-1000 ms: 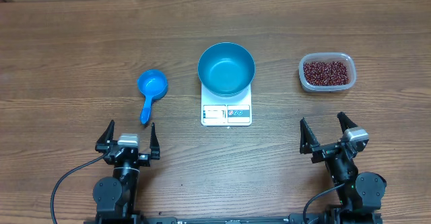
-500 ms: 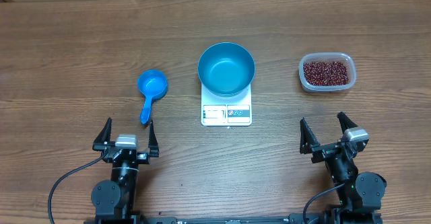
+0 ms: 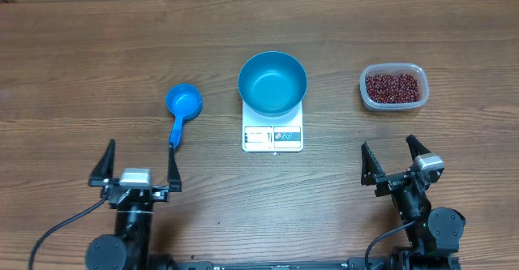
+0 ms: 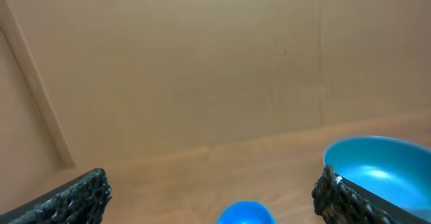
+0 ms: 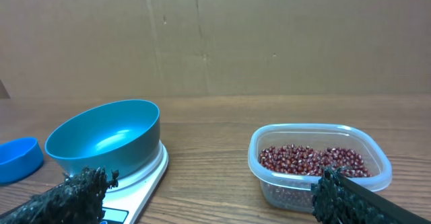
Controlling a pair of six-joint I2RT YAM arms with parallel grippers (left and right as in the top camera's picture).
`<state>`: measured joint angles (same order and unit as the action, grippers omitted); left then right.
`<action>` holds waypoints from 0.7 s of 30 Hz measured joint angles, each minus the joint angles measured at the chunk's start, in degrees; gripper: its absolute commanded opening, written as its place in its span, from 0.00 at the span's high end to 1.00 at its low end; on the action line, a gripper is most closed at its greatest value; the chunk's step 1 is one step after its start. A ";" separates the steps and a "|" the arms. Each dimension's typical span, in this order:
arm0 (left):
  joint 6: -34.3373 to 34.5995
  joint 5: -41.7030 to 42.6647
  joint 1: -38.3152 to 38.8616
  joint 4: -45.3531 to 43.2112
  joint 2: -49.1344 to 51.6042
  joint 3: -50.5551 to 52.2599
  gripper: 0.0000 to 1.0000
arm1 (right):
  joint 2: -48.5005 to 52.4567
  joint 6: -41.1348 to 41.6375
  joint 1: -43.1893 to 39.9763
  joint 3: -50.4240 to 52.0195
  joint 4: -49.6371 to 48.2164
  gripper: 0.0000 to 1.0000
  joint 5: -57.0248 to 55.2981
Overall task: Scoop item into bowl and weigh 150g on scale
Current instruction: 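Move the left gripper forward and down over the blue scoop's cup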
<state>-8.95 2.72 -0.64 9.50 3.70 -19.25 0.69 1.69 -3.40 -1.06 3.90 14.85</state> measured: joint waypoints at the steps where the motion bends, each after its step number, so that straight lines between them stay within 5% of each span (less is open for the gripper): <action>1: -0.28 0.00 0.00 0.42 1.42 -1.79 0.00 | 0.00 0.02 0.00 0.00 -0.07 0.00 -0.02; 7: -1.29 0.00 0.00 3.17 12.04 -10.56 0.00 | 0.00 0.00 0.00 0.00 -0.02 0.00 -0.04; 21: -1.97 1.29 0.00 29.62 48.35 -46.03 0.00 | 0.00 0.00 0.00 0.00 -0.04 0.00 0.00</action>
<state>-10.92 4.01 -0.64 39.11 52.05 -65.28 0.69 1.69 -3.40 -1.06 3.86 14.85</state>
